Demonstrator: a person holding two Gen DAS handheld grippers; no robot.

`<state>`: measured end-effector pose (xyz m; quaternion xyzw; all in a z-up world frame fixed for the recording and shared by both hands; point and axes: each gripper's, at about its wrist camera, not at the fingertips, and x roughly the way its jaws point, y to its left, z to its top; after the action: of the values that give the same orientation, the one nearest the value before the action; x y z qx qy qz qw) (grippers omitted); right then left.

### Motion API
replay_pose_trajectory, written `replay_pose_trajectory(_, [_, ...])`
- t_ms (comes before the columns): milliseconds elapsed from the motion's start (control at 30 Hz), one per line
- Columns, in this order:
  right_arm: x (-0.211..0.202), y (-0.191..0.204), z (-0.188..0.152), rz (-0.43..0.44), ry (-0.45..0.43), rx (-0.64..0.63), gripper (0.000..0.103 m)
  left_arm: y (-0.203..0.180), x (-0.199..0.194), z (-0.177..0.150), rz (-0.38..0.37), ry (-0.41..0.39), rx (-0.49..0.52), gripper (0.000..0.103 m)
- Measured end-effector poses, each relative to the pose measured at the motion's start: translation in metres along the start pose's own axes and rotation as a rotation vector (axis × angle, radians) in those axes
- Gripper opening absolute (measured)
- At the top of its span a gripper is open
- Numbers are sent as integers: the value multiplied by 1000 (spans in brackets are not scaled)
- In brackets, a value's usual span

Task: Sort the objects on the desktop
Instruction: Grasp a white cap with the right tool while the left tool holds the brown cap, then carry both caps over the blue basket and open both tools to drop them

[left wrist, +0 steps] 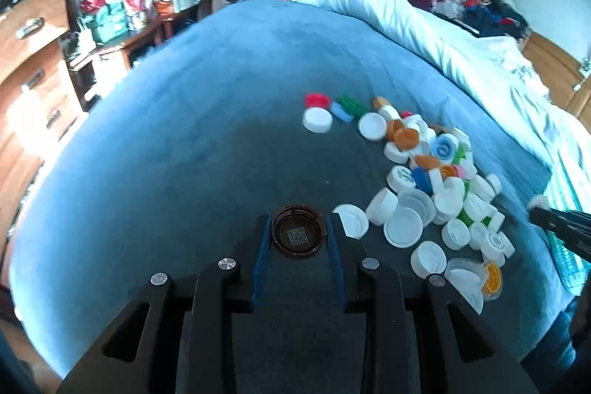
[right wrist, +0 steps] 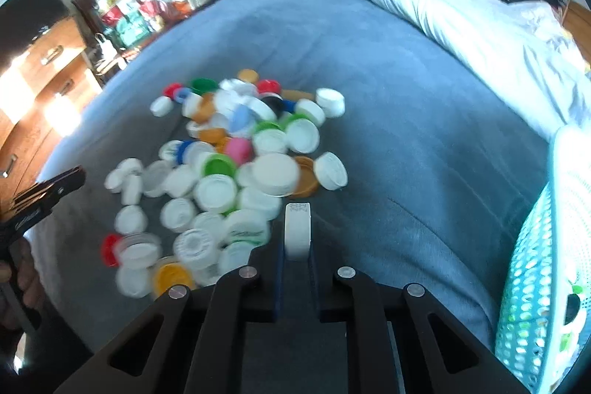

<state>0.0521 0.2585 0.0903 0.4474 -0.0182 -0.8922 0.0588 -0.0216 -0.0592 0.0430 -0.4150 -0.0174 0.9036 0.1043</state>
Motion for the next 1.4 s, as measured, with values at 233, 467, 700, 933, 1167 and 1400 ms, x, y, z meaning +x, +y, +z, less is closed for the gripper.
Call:
replay_pose_trajectory(233, [-41, 21, 4, 15, -68, -52, 12, -12, -21, 8, 35, -19, 1, 25])
replay_pose_trajectory(467, [-72, 40, 8, 16, -122, -122, 12, -27, -40, 14, 35, -35, 16, 25])
replay_pose_trajectory(700, [-98, 44, 17, 14, -184, -147, 12, -46, -51, 24, 12, -38, 35, 25])
replay_pose_trajectory(933, [-125, 38, 27, 18, -239, -150, 12, -69, -61, 33, -15, -39, 48, 25])
replay_pose_trajectory(1167, [-146, 30, 31, 21, -287, -159, 12, -96, -71, 42, -26, -52, 103, 25])
replay_pose_trajectory(1400, [-156, 14, 25, 20, -305, -130, 12, -128, -76, 47, -32, -59, 162, 25])
